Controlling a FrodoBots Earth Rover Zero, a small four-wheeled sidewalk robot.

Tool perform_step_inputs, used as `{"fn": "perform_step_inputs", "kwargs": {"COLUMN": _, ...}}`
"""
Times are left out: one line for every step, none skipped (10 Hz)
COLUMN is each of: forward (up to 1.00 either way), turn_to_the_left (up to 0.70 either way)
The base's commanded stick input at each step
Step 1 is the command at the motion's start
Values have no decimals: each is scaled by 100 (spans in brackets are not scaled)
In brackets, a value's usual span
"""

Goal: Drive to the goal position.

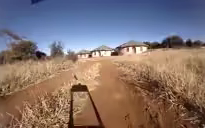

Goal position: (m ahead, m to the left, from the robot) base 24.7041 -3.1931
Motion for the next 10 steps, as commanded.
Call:
{"fn": "perform_step_inputs", "kwargs": {"forward": 50, "turn_to_the_left": -31}}
{"fn": "perform_step_inputs", "kwargs": {"forward": 50, "turn_to_the_left": -30}}
{"fn": "perform_step_inputs", "kwargs": {"forward": 50, "turn_to_the_left": 0}}
{"fn": "perform_step_inputs", "kwargs": {"forward": 50, "turn_to_the_left": 0}}
{"fn": "perform_step_inputs", "kwargs": {"forward": 50, "turn_to_the_left": 0}}
{"fn": "perform_step_inputs", "kwargs": {"forward": 50, "turn_to_the_left": 0}}
{"fn": "perform_step_inputs", "kwargs": {"forward": 50, "turn_to_the_left": 0}}
{"fn": "perform_step_inputs", "kwargs": {"forward": 50, "turn_to_the_left": 0}}
{"fn": "perform_step_inputs", "kwargs": {"forward": 50, "turn_to_the_left": 0}}
{"fn": "perform_step_inputs", "kwargs": {"forward": 50, "turn_to_the_left": 0}}
